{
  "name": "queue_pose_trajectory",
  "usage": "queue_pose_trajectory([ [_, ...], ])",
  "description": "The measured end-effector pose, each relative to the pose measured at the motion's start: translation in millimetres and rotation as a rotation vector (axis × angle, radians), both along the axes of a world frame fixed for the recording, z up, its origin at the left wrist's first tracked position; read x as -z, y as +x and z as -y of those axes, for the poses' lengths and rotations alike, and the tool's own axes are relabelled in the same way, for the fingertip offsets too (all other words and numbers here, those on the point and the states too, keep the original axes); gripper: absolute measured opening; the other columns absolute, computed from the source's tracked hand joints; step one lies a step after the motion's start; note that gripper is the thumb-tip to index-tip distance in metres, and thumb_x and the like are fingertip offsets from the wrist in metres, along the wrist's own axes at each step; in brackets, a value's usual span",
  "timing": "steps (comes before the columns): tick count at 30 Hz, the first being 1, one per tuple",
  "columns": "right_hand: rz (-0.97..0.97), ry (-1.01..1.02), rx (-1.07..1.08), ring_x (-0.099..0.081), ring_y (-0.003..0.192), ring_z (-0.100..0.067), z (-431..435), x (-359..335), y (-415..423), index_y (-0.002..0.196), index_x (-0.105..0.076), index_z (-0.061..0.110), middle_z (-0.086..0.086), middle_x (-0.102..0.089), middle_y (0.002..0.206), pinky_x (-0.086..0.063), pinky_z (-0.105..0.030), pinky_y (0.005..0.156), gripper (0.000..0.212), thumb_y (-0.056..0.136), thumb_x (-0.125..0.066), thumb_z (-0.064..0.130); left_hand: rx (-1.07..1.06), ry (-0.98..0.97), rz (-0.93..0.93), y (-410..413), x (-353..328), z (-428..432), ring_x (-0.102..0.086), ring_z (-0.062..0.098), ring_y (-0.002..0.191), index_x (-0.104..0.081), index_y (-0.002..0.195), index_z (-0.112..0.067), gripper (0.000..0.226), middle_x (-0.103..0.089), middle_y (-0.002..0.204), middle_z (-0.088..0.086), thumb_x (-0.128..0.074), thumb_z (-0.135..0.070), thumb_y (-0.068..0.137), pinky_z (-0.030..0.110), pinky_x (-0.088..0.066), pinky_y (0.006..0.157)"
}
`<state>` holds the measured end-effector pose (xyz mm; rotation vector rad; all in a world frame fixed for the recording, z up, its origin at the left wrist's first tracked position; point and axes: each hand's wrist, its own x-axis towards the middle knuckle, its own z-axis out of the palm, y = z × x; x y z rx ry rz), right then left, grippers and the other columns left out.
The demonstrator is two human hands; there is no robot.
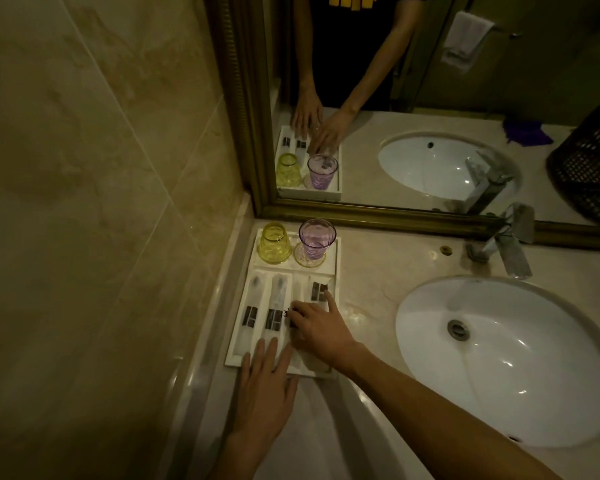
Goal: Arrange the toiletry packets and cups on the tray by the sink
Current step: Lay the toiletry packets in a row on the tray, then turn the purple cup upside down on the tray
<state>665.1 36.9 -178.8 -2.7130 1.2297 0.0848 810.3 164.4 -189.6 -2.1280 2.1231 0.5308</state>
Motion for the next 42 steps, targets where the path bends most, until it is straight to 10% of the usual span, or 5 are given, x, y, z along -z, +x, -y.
queue_pose_trajectory([
  [13,0.509,-0.133,0.567,-0.060,0.108,-0.028,54.9,-37.0,-7.5,0.129,-0.056,0.012,-0.011,-0.061,0.123,-0.051,-0.041,0.092,0.048,0.086,-0.073,0.023,-0.043,-0.064,-0.057,3.0,-3.7,-1.0,0.003,0.019,0.155,-0.019,0.157,-0.034,0.065,-0.006,0.169,-0.001,-0.016,-0.055,0.096,0.045,-0.004,0.125],
  [19,1.208,0.814,1.274,-0.067,0.072,-0.030,130.9,-68.9,-9.6,0.127,-0.052,-0.002,-0.025,-0.064,0.107,-0.062,-0.046,0.074,0.052,0.093,-0.070,0.033,-0.075,-0.067,-0.077,0.3,-18.5,-0.8,0.009,0.016,0.154,-0.010,0.157,-0.038,0.073,0.000,0.169,-0.005,0.001,-0.062,0.090,0.046,-0.004,0.125],
  [27,0.874,0.781,1.251,-0.068,0.110,-0.035,156.9,-47.7,4.9,0.133,-0.055,-0.003,-0.024,-0.064,0.127,-0.059,-0.046,0.094,0.045,0.095,-0.066,0.020,-0.172,-0.041,-0.177,0.0,-44.0,7.0,0.007,0.012,0.154,-0.008,0.156,-0.041,0.059,-0.001,0.168,-0.010,-0.022,-0.054,0.101,0.043,-0.007,0.125],
  [36,0.911,0.644,0.987,-0.077,0.062,-0.022,76.4,-64.8,-6.9,0.108,-0.054,0.012,-0.010,-0.069,0.093,-0.065,-0.036,0.058,0.016,0.094,-0.062,0.010,-0.780,-0.208,-1.009,-20.3,-84.9,111.4,-0.067,0.012,0.094,-0.058,0.128,-0.032,0.039,-0.070,0.111,-0.001,-0.061,-0.047,0.093,0.029,-0.055,0.070],
  [42,0.953,0.740,0.831,-0.078,0.067,-0.024,33.3,-65.9,-25.4,0.109,-0.053,0.012,-0.015,-0.075,0.091,-0.066,-0.045,0.067,0.027,0.092,-0.069,0.026,-0.735,-0.396,-0.745,-27.8,-75.0,131.5,-0.067,0.020,0.072,-0.078,0.100,-0.008,0.016,-0.076,0.084,0.008,-0.067,-0.009,0.088,0.023,-0.047,0.059],
])
